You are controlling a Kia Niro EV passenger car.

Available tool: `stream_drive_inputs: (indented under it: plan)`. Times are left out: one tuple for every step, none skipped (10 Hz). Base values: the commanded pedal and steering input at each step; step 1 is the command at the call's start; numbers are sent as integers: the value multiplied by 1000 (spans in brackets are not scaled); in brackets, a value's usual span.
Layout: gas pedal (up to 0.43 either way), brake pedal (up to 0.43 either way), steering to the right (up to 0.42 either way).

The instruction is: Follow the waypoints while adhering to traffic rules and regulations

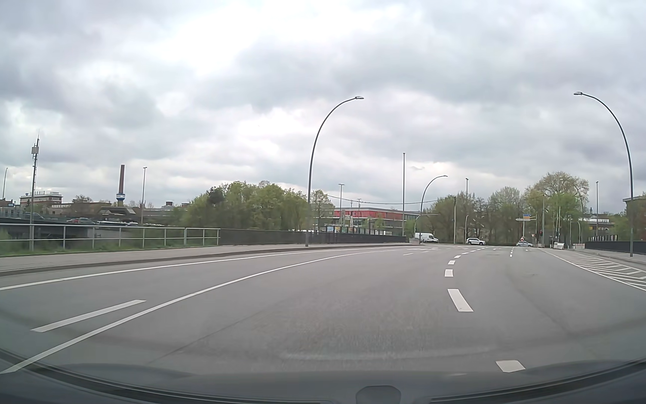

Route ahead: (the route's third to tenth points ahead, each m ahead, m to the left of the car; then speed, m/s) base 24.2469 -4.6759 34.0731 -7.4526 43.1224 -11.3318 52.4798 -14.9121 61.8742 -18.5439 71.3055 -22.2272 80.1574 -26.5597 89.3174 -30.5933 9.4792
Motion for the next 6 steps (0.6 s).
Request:
stream_drive_inputs:
  plan:
    - [150, 0, 63]
    - [138, 0, 63]
    - [138, 0, 63]
    - [138, 0, 63]
    - [138, 6, 62]
    - [138, 0, 63]
